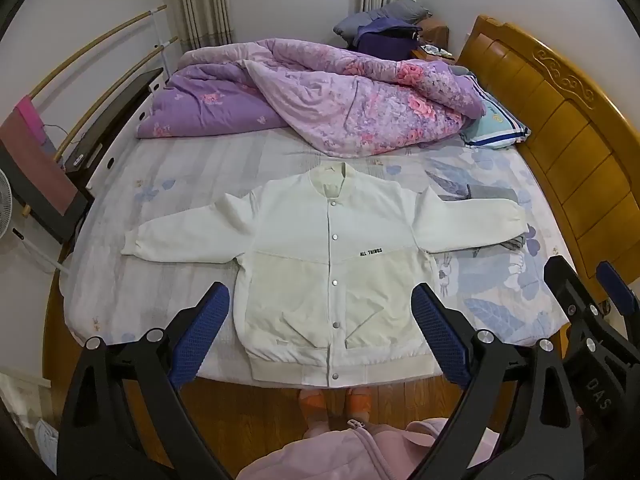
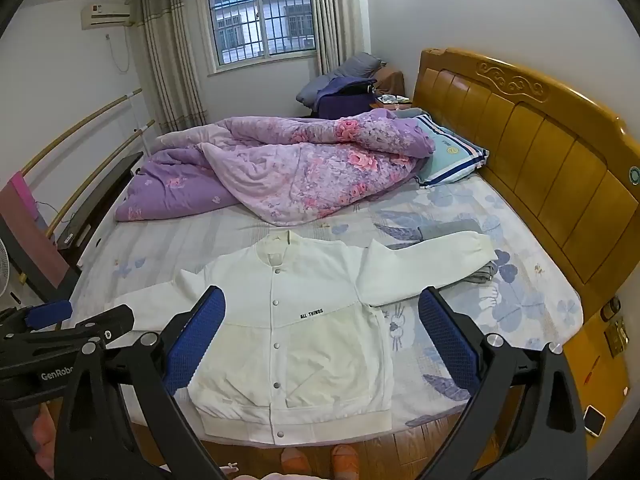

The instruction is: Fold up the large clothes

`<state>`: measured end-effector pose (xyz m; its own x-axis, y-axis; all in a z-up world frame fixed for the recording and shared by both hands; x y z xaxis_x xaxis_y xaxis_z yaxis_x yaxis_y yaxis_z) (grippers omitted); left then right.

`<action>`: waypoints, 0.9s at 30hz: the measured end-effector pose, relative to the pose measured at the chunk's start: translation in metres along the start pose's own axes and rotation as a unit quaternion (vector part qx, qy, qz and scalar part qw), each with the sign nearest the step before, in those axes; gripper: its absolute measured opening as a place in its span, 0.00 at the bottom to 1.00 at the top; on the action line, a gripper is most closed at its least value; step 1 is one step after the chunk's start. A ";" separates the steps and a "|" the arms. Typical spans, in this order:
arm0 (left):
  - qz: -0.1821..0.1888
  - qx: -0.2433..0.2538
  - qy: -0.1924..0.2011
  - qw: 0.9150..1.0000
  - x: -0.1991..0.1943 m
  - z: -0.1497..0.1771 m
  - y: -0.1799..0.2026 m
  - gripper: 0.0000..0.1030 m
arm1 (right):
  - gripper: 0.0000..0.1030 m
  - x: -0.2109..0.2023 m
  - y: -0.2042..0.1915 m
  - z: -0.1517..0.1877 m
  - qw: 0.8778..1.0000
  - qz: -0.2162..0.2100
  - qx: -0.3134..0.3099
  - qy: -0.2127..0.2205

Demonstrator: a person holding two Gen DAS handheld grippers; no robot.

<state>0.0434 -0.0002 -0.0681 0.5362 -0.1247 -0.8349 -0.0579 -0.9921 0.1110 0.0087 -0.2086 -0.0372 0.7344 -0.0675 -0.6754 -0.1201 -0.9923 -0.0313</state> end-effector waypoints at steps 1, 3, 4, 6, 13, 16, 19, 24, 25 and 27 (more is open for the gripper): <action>0.000 0.000 0.004 1.000 -0.001 -0.001 0.000 0.90 | 0.91 0.000 0.000 0.000 1.000 0.000 0.000 0.002; -0.003 0.002 0.005 1.000 -0.001 -0.001 0.000 0.90 | 0.91 0.000 0.001 0.000 1.000 0.001 0.000 0.002; -0.002 0.001 0.005 1.000 -0.001 -0.001 0.000 0.90 | 0.91 0.000 0.001 0.000 1.000 0.001 0.000 0.003; -0.002 0.001 0.006 1.000 -0.001 -0.001 0.000 0.90 | 0.91 0.000 0.001 0.000 1.000 0.001 0.000 0.002; -0.002 0.001 0.007 1.000 -0.001 -0.001 0.000 0.90 | 0.91 0.002 0.005 -0.001 1.000 -0.002 0.000 0.004; -0.001 0.001 0.006 1.000 -0.001 -0.001 0.000 0.90 | 0.91 0.002 0.004 -0.002 1.000 -0.003 -0.003 0.004; 0.003 0.001 0.002 1.000 0.000 0.000 0.001 0.90 | 0.91 0.003 0.001 -0.002 1.000 -0.005 -0.003 0.006; 0.001 0.004 -0.003 1.000 0.002 0.002 0.011 0.90 | 0.91 0.003 0.002 0.001 1.000 -0.011 -0.001 0.010; 0.001 0.004 -0.004 1.000 0.002 0.000 0.012 0.90 | 0.91 0.003 0.002 0.001 1.000 -0.013 -0.001 0.010; 0.001 0.006 -0.004 1.000 0.002 0.003 0.014 0.90 | 0.91 0.004 0.002 0.002 1.000 -0.015 -0.001 0.007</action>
Point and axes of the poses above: each gripper's, at about its wrist camera, not at the fingertips, and x roughly the way its jaws point, y to its right, z to its underside, the point moved 8 cm from there along x, roughly the way its jaws point, and after that the axes turned 7 degrees about z, right-handed, at the moved point
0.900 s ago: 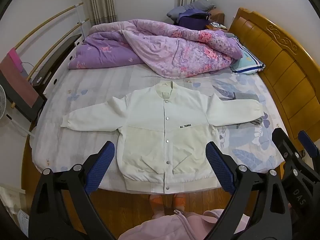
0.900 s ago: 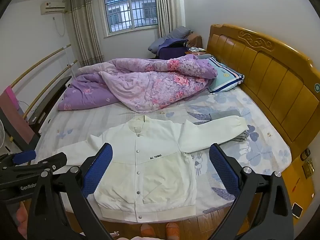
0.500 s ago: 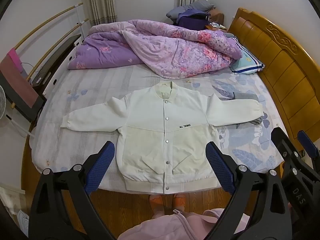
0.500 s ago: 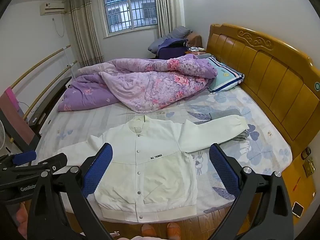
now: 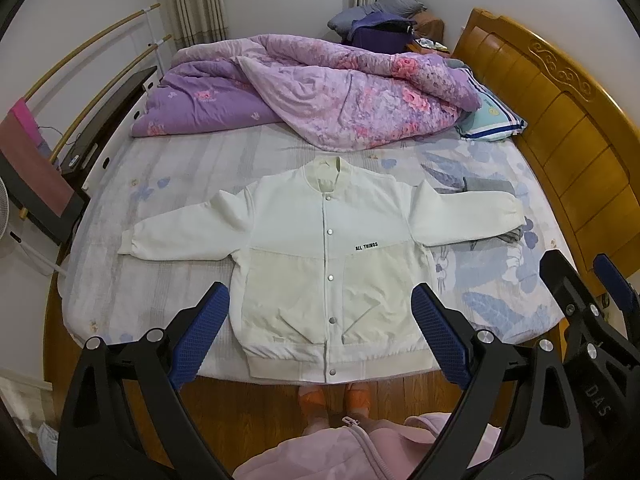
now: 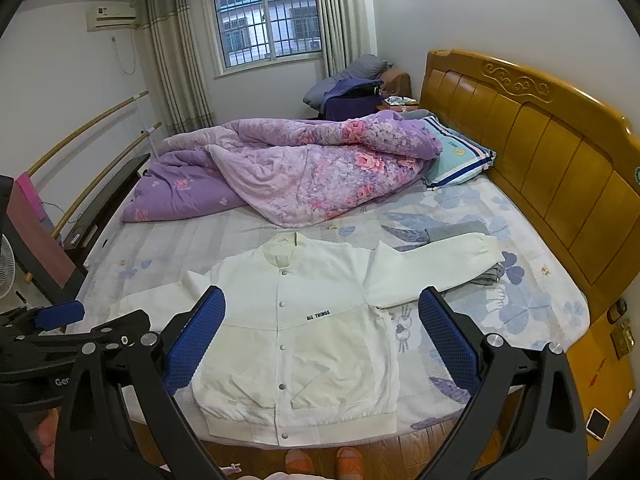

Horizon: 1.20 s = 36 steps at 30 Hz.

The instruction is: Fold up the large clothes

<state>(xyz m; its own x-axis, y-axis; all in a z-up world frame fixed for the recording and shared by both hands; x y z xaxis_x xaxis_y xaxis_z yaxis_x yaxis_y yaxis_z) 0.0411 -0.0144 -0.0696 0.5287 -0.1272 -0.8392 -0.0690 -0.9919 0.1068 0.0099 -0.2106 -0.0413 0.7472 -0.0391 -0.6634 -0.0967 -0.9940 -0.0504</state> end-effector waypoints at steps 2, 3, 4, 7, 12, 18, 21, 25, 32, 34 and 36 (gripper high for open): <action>0.003 0.001 0.000 1.000 0.004 -0.001 -0.003 0.90 | 0.91 0.001 0.000 0.000 1.000 -0.002 -0.001 -0.001; 0.003 0.001 0.000 1.000 0.003 -0.001 -0.003 0.90 | 0.91 0.001 0.000 0.000 1.000 -0.002 -0.001 -0.001; 0.002 0.001 -0.001 1.000 0.003 -0.001 -0.003 0.90 | 0.91 0.001 -0.001 -0.001 1.000 -0.003 -0.001 0.000; 0.003 0.000 -0.001 1.000 0.003 -0.003 -0.002 0.90 | 0.91 0.002 -0.001 -0.002 1.000 -0.004 0.001 0.000; 0.006 -0.002 0.002 1.000 0.000 -0.003 -0.001 0.90 | 0.91 0.000 -0.002 -0.002 1.000 -0.006 -0.002 0.004; 0.006 -0.001 0.003 1.000 -0.002 -0.006 -0.002 0.90 | 0.91 -0.003 -0.001 -0.001 1.000 -0.005 0.001 0.007; 0.003 0.003 0.002 1.000 -0.005 -0.010 -0.002 0.90 | 0.91 -0.004 0.001 -0.002 1.000 -0.003 0.004 0.006; 0.003 0.003 0.003 1.000 -0.005 -0.009 -0.003 0.90 | 0.91 -0.004 0.001 -0.003 1.000 -0.004 0.006 0.005; 0.000 0.006 0.004 1.000 -0.008 -0.011 -0.003 0.90 | 0.91 -0.004 0.003 -0.003 1.000 -0.003 0.005 0.006; 0.001 0.005 0.004 1.000 -0.008 -0.011 -0.003 0.90 | 0.91 -0.004 0.003 -0.003 1.000 -0.004 0.005 0.005; 0.000 0.006 0.005 1.000 -0.008 -0.010 -0.002 0.90 | 0.91 -0.004 0.002 -0.003 1.000 -0.004 0.005 0.004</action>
Point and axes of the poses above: each gripper's, at about its wrist camera, not at the fingertips, and x roughly the way its jaws point, y to its right, z to its underside, the point moved 8 cm from there along x, roughly the way its jaws point, and after that the axes turned 7 degrees about z, right-handed, at the moved point
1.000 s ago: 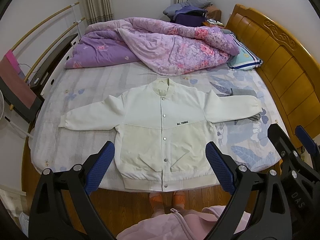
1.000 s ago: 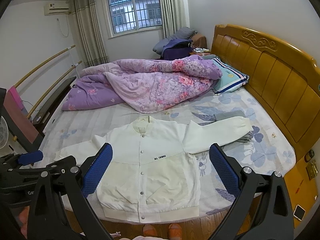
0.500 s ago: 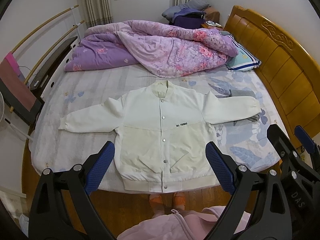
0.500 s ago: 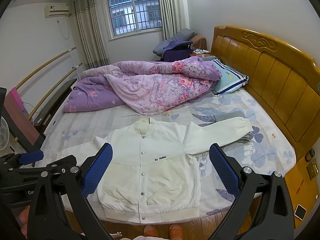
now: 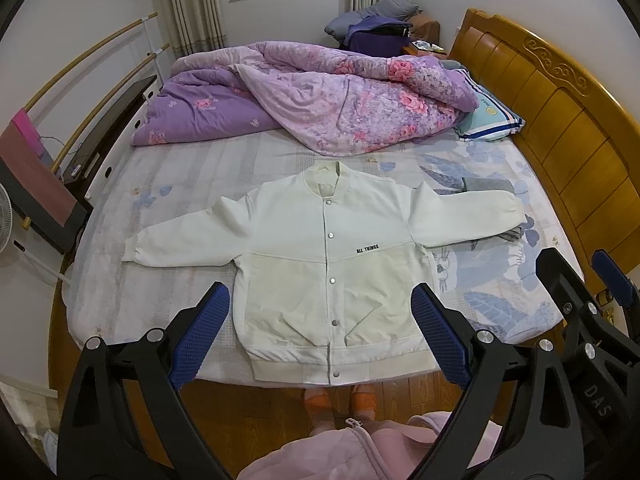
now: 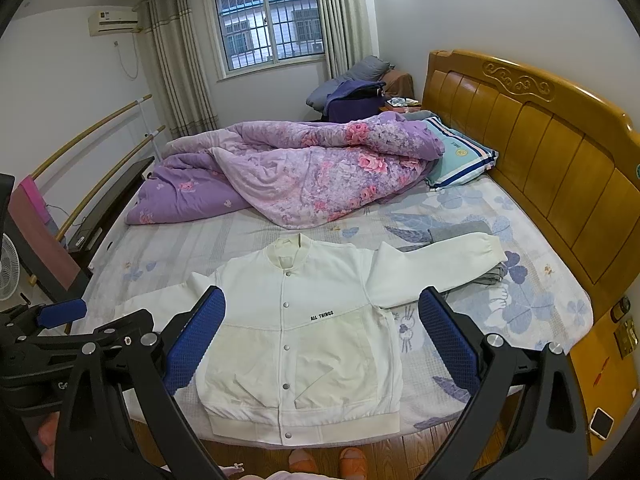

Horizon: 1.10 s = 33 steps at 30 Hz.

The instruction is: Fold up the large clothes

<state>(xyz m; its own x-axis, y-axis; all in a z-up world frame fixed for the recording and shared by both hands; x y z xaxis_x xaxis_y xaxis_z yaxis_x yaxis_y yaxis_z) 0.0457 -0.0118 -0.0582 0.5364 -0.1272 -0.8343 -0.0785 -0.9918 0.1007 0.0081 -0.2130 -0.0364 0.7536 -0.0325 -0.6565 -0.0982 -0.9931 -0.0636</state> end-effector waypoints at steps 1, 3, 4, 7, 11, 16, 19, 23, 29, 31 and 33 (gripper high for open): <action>-0.001 0.000 0.000 1.000 0.000 0.000 0.000 0.90 | 0.91 0.000 0.000 0.000 1.000 0.000 0.000 0.000; -0.001 0.001 0.001 1.000 -0.001 0.000 0.000 0.90 | 0.91 -0.001 0.000 0.001 1.000 0.000 -0.002 0.000; -0.001 0.001 0.001 1.000 -0.001 -0.001 0.000 0.90 | 0.91 -0.001 0.000 0.001 1.000 0.000 -0.002 0.001; -0.001 0.001 0.001 1.000 -0.001 -0.001 0.000 0.90 | 0.91 0.000 0.000 0.001 1.000 -0.001 -0.004 0.001; 0.000 0.001 0.001 1.000 -0.001 0.001 0.001 0.90 | 0.91 -0.001 0.000 0.003 1.000 0.000 -0.005 0.001; -0.001 0.002 0.001 1.000 0.001 0.002 0.003 0.90 | 0.91 -0.001 -0.001 0.003 1.000 0.000 -0.004 -0.001; -0.002 0.002 0.002 1.000 0.001 0.003 0.003 0.90 | 0.91 0.000 0.000 0.003 1.000 0.000 -0.004 -0.001; -0.001 0.002 0.001 1.000 -0.001 0.003 0.001 0.90 | 0.91 0.000 0.000 0.003 1.000 0.000 -0.004 -0.001; 0.000 0.001 -0.001 1.000 -0.002 0.005 0.001 0.90 | 0.91 0.000 0.000 0.005 1.000 0.000 -0.004 -0.003; 0.001 -0.002 -0.003 1.000 -0.003 0.006 0.001 0.90 | 0.91 0.001 0.000 0.006 1.000 -0.002 -0.005 -0.005; 0.000 -0.005 -0.006 1.000 -0.003 0.010 0.000 0.90 | 0.91 0.001 -0.001 0.007 1.000 -0.006 -0.007 -0.006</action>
Point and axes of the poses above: each gripper's, at about its wrist camera, not at the fingertips, and x roughly the way its jaws point, y to its right, z to its underside, the point moved 8 cm from there along x, roughly the way its jaws point, and after that the axes turned 7 degrees about z, right-handed, at the moved point
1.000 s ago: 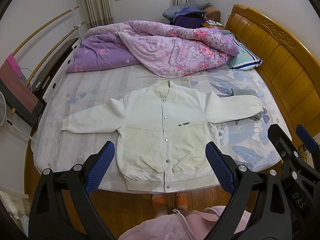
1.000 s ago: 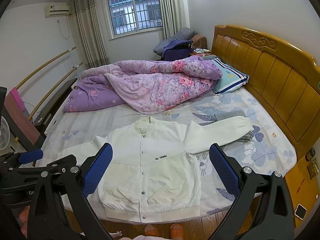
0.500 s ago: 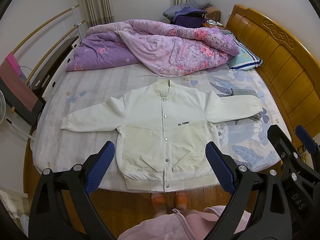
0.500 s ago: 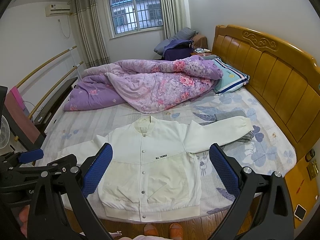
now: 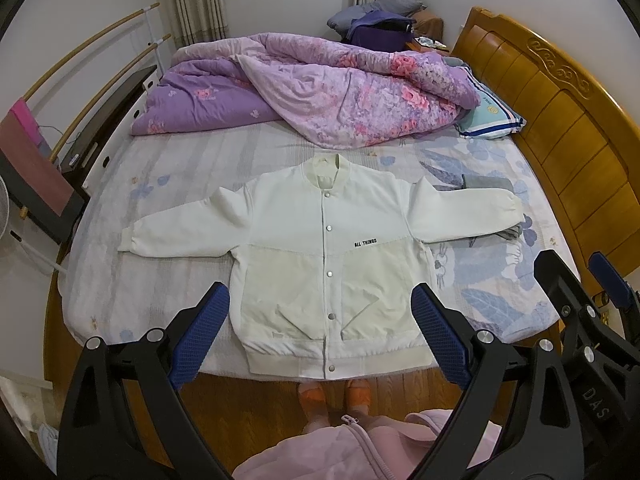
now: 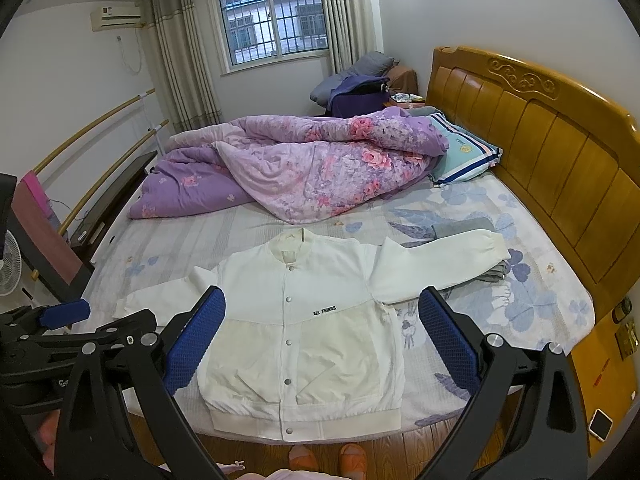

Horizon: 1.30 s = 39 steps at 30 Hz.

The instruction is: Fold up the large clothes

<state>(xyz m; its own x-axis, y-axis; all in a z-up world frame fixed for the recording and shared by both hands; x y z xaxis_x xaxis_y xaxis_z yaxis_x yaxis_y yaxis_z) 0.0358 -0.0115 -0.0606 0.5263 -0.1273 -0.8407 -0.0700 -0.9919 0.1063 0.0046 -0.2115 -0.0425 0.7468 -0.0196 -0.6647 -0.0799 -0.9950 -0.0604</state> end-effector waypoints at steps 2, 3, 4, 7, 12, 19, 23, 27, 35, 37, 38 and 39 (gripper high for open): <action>-0.001 -0.005 -0.003 1.000 0.002 0.004 -0.002 0.90 | 0.91 0.000 -0.001 0.000 1.000 -0.004 -0.004 0.000; -0.002 -0.008 -0.004 1.000 0.003 0.005 -0.002 0.90 | 0.91 0.001 -0.002 0.001 1.000 -0.007 -0.007 -0.001; -0.002 -0.011 -0.006 1.000 0.004 0.006 -0.003 0.90 | 0.91 0.001 -0.002 0.000 1.000 -0.011 -0.010 -0.001; -0.005 -0.024 -0.010 1.000 0.009 0.008 -0.007 0.90 | 0.91 0.004 -0.004 -0.001 1.000 -0.021 -0.017 -0.006; -0.020 -0.052 -0.015 0.998 0.007 0.015 -0.015 0.89 | 0.91 0.010 -0.013 -0.002 0.998 -0.045 -0.039 -0.015; -0.043 -0.112 -0.027 0.992 0.001 0.031 -0.029 0.90 | 0.91 0.018 -0.029 0.000 0.992 -0.097 -0.075 -0.032; -0.058 -0.152 -0.046 0.986 0.002 0.051 -0.037 0.90 | 0.91 0.023 -0.041 0.006 0.986 -0.123 -0.101 -0.042; -0.069 -0.185 -0.063 0.978 0.002 0.066 -0.052 0.90 | 0.91 0.032 -0.059 0.014 0.979 -0.151 -0.121 -0.064; -0.060 -0.247 -0.076 0.964 0.003 0.083 -0.098 0.90 | 0.90 0.046 -0.107 0.017 0.967 -0.182 -0.163 -0.073; -0.044 -0.261 -0.080 0.961 0.007 0.083 -0.114 0.90 | 0.86 0.055 -0.127 0.019 0.963 -0.185 -0.176 -0.081; -0.040 -0.266 -0.084 0.959 0.010 0.083 -0.125 0.90 | 0.85 0.057 -0.136 0.021 0.962 -0.186 -0.181 -0.084; -0.037 -0.270 -0.088 0.958 0.014 0.083 -0.136 0.90 | 0.85 0.062 -0.147 0.022 0.961 -0.185 -0.186 -0.085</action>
<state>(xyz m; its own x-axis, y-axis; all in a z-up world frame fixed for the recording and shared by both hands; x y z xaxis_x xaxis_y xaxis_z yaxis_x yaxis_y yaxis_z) -0.0175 0.1214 -0.1307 0.3579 -0.1018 -0.9282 0.4348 -0.8615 0.2622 0.0481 -0.0639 -0.0906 0.5566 0.3278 -0.7634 0.4363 -0.8973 -0.0672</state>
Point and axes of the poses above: each gripper's, at about its wrist camera, not at the fingertips, and x roughly the way its jaws point, y to its right, z to its underside, the point moved 8 cm from there along x, roughly the way its jaws point, and after that the axes turned 7 degrees about z, right-handed, at the moved point
